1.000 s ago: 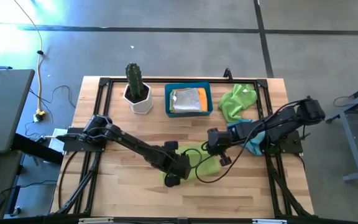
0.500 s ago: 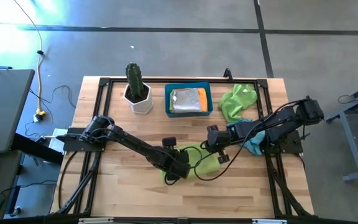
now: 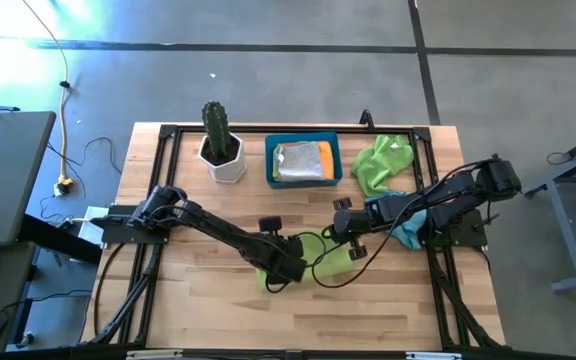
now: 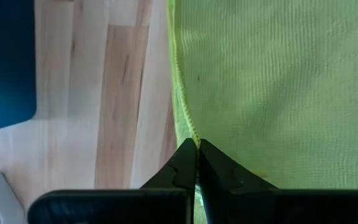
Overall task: Fold microfiber towels
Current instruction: Fold the bottom green microfiber towel
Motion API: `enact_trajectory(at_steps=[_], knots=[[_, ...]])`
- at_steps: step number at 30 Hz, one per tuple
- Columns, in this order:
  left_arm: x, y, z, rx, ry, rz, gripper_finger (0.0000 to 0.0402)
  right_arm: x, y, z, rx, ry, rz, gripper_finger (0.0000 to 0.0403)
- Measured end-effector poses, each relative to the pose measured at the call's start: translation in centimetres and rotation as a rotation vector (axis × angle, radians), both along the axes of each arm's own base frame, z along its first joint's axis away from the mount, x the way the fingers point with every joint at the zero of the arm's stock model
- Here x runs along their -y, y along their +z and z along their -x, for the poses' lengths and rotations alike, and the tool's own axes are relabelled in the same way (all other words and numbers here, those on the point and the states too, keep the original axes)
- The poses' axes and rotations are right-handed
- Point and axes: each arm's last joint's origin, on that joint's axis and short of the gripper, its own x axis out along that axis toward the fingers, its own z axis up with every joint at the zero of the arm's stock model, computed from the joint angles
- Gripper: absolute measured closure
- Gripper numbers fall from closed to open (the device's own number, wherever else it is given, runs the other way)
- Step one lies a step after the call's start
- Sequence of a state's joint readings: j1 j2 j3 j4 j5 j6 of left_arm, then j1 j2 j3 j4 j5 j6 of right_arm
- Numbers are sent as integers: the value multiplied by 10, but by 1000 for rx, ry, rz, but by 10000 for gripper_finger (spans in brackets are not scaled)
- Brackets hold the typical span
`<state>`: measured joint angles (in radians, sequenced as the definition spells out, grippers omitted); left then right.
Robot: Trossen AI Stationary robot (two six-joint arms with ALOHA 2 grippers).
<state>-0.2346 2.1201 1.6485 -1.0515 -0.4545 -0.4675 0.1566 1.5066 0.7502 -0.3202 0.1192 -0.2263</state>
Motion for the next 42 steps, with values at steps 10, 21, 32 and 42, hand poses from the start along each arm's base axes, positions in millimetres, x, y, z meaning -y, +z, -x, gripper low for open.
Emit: enact_trajectory(at_steps=[10,21,32,42], knots=[[-8,-1,1,-39,67,117,324,2,0,0,14,-55,62,300],[-14,6,25,-209,201,-51,252,-1,14,-3,-35,-364,-170,265],[14,21,2,43,-151,199,268,-1,21,-2,12,-491,-249,265],[15,-26,22,49,-97,245,268,-10,2,9,28,-687,-349,265]])
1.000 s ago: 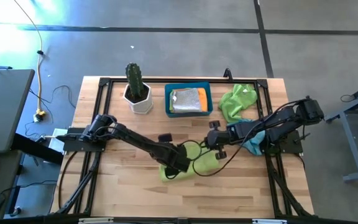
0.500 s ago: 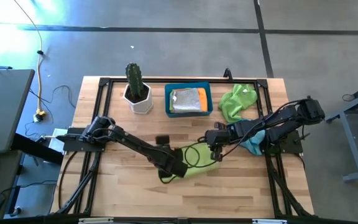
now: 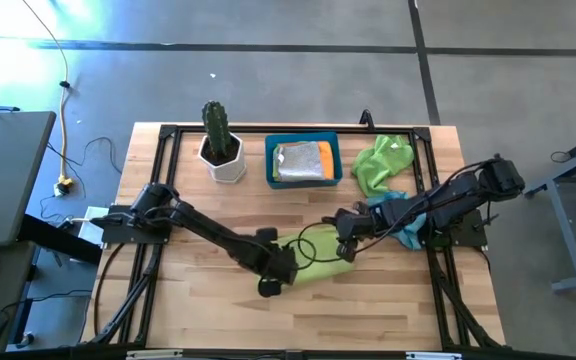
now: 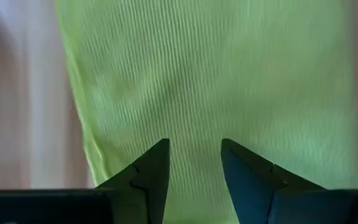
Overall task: Fold microfiber towels
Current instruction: Fold the bottom green microfiber towel
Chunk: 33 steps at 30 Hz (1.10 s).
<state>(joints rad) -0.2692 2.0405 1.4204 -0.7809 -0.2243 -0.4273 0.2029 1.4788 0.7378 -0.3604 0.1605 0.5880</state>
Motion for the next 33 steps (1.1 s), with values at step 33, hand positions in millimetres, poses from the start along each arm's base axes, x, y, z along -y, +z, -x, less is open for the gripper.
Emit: enact_trajectory(at_steps=[33], knots=[[-20,-20,2,37,-67,118,268,-23,-10,36,-289,-645,-277,168]])
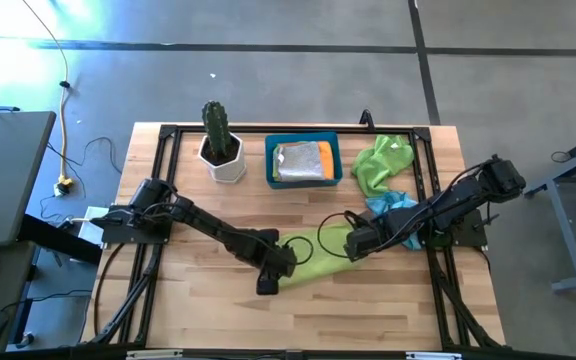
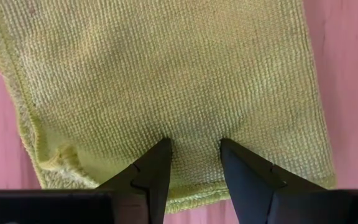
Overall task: Fold microfiber towels
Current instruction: Fold the bottom green microfiber towel
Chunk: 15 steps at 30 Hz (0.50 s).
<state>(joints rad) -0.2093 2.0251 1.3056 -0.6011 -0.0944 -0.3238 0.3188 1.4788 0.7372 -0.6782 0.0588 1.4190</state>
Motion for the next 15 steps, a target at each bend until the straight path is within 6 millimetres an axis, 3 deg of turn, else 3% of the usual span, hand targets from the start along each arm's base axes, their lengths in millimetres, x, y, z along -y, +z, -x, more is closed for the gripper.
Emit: enact_trajectory(at_steps=[6,15], knots=[[-4,0,-1,-3,-3,4,268,-5,0,-15,141,-16,-25,167],[-7,0,-2,1,5,2,268,-8,-19,-23,115,-40,7,181]])
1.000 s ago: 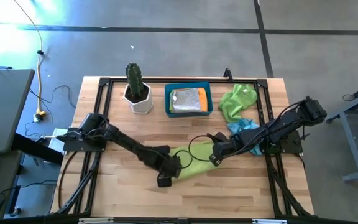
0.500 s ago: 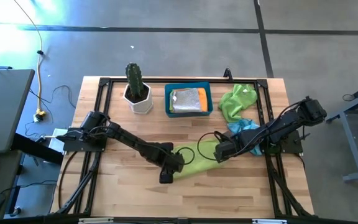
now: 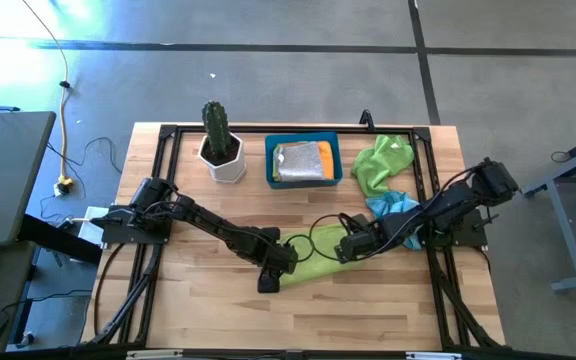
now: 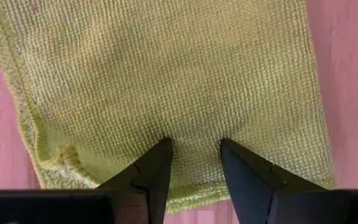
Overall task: Fold microfiber towels
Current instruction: Fold the bottom green microfiber towel
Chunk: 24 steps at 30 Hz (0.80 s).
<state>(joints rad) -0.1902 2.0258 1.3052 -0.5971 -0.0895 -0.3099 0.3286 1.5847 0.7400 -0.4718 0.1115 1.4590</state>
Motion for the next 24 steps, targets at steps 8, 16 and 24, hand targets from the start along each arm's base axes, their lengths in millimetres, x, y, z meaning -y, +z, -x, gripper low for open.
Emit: enact_trajectory(at_steps=[8,16,24], knots=[[-1,0,-1,11,3,1,268,-2,-1,-7,67,-6,-1,207],[-6,0,-4,30,40,2,268,-1,-3,-7,68,-26,40,302],[-8,8,-11,48,67,-15,268,2,-5,-1,-1,-13,76,397]])
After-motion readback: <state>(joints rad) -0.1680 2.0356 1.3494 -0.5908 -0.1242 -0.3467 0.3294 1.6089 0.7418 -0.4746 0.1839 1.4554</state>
